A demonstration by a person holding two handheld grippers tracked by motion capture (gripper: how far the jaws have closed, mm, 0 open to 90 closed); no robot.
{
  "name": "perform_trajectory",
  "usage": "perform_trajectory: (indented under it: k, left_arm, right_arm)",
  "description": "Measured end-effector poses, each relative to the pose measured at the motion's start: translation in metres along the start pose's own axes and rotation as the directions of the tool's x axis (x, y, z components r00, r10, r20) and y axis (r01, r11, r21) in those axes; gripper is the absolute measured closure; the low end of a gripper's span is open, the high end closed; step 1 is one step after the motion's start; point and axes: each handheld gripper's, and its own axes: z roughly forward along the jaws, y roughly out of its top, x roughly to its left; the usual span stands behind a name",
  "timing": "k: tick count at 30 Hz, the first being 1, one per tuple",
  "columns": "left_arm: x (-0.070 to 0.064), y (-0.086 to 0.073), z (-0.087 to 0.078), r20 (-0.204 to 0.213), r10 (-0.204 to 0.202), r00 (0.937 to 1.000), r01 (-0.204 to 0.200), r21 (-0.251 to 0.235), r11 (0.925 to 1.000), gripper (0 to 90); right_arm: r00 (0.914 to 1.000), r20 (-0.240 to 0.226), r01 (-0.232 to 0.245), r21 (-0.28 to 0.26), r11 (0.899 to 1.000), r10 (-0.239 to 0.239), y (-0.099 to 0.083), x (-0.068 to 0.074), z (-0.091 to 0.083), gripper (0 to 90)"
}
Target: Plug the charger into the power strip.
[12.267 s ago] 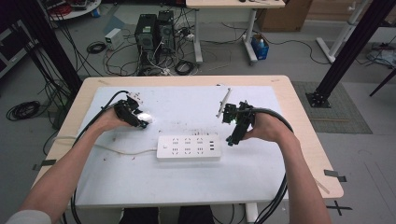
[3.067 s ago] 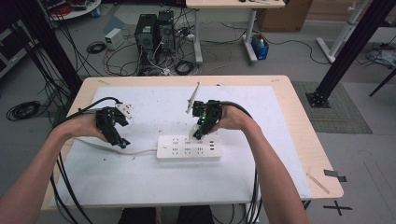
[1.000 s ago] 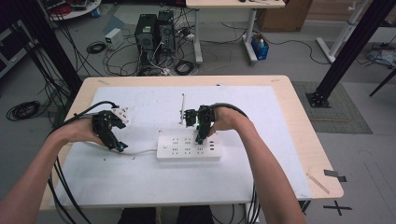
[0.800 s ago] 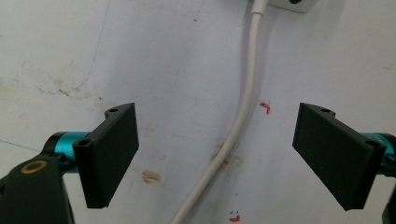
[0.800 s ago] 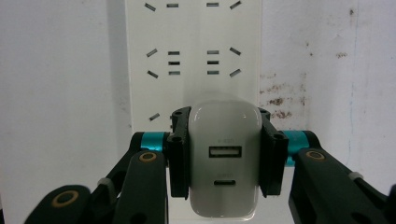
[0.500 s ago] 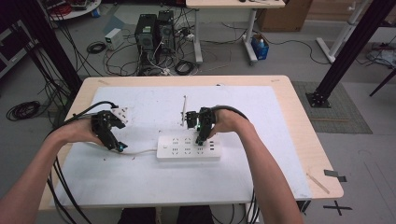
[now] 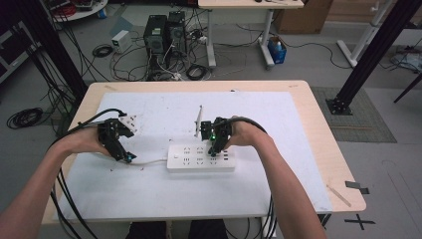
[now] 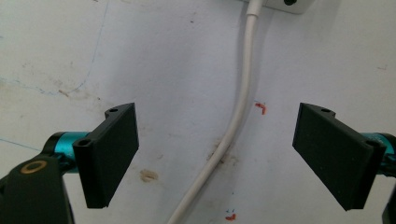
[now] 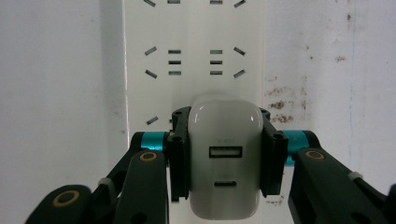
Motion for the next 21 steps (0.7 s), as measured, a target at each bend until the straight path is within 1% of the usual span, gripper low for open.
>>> perform_trajectory:
  k: [1, 2, 3, 4, 5, 6, 8, 9, 10, 11, 12, 14, 15, 16, 17, 21]
  left_arm:
    - [0.0, 0.0, 0.0, 0.0, 0.0, 1.0, 0.0, 0.0, 1.0, 14.5]
    - [0.0, 0.0, 0.0, 0.0, -0.002, 1.0, 0.002, 0.002, 1.0, 14.5]
    - [0.0, 0.0, 0.0, -0.004, -0.004, 1.0, 0.004, -0.001, 1.0, 14.5]
    - [0.0, 0.0, 0.0, -0.003, -0.004, 1.0, 0.004, 0.001, 1.0, 14.6]
    - [0.0, 0.0, -0.001, -0.003, -0.004, 1.0, 0.004, -0.001, 1.0, 14.5]
    - [0.0, 0.0, -0.001, -0.004, -0.003, 1.0, 0.003, 0.0, 1.0, 14.5]
    - [0.0, 0.001, -0.001, -0.007, -0.005, 1.0, 0.005, -0.002, 1.0, 14.5]
    - [-0.001, 0.001, -0.002, -0.007, -0.002, 1.0, 0.002, -0.003, 1.0, 14.5]
    - [-0.001, 0.001, -0.002, -0.007, -0.002, 1.0, 0.002, -0.001, 1.0, 14.5]
    - [-0.002, 0.002, -0.002, -0.009, -0.005, 0.9999, 0.005, -0.007, 1.0, 14.5]
    - [-0.002, 0.002, -0.003, -0.008, 0.001, 1.0, -0.001, -0.006, 1.0, 14.5]
    - [-0.003, 0.002, -0.002, -0.006, -0.003, 1.0, 0.003, -0.007, 1.0, 14.5]
    - [-0.002, 0.002, -0.002, -0.007, 0.001, 1.0, -0.001, -0.001, 1.0, 14.5]
    - [-0.002, 0.002, -0.002, -0.007, -0.003, 1.0, 0.003, -0.007, 1.0, 14.5]
    - [-0.002, 0.002, -0.003, -0.008, 0.0, 1.0, 0.0, -0.003, 1.0, 14.5]
    - [-0.002, 0.002, -0.005, -0.012, -0.004, 0.9999, 0.004, -0.008, 1.0, 14.6]
  right_arm:
    - [1.0, 0.0, 0.0, 0.0, 1.0, 0.0, 0.0, 0.0, 0.0, 62.8]
    - [0.9994, -0.029, -0.017, -0.012, 1.0, 0.017, -0.001, -0.006, 0.001, 62.7]
    - [0.9994, -0.029, -0.017, -0.012, 1.0, 0.017, -0.001, -0.006, 0.001, 62.7]
    - [0.9975, -0.059, -0.041, -0.034, 0.999, 0.039, -0.004, -0.011, 0.002, 62.7]
    - [0.9972, -0.064, -0.04, -0.036, 0.999, 0.038, -0.004, -0.012, 0.002, 62.7]
    - [0.9974, -0.059, -0.041, -0.029, 0.999, 0.04, -0.003, -0.011, 0.002, 62.7]
    - [0.9992, -0.035, -0.021, -0.021, 1.0, 0.02, -0.001, -0.006, 0.003, 62.8]
    - [0.9998, -0.018, -0.012, -0.018, 1.0, 0.012, 0.0, -0.003, 0.003, 62.8]
    - [1.0, 0.004, 0.006, -0.019, 1.0, -0.006, -0.001, 0.001, 0.003, 62.8]
    - [0.9997, 0.024, 0.009, -0.018, 1.0, -0.008, -0.001, 0.004, 0.003, 62.8]
    - [0.999, 0.041, 0.017, -0.024, 1.0, -0.016, -0.002, 0.007, 0.004, 62.9]
    - [0.9986, 0.049, 0.02, -0.035, 0.999, -0.018, -0.004, 0.008, 0.004, 62.9]
    - [0.999, 0.042, 0.018, -0.037, 0.999, -0.016, -0.004, 0.007, 0.004, 62.9]
    - [0.9993, 0.033, 0.018, -0.04, 0.999, -0.017, -0.004, 0.006, 0.004, 62.9]
    - [0.9998, 0.017, 0.011, -0.051, 0.999, -0.01, -0.005, 0.002, 0.004, 62.9]
    - [0.9988, -0.042, -0.029, -0.085, 0.996, 0.025, -0.007, -0.007, 0.007, 62.8]
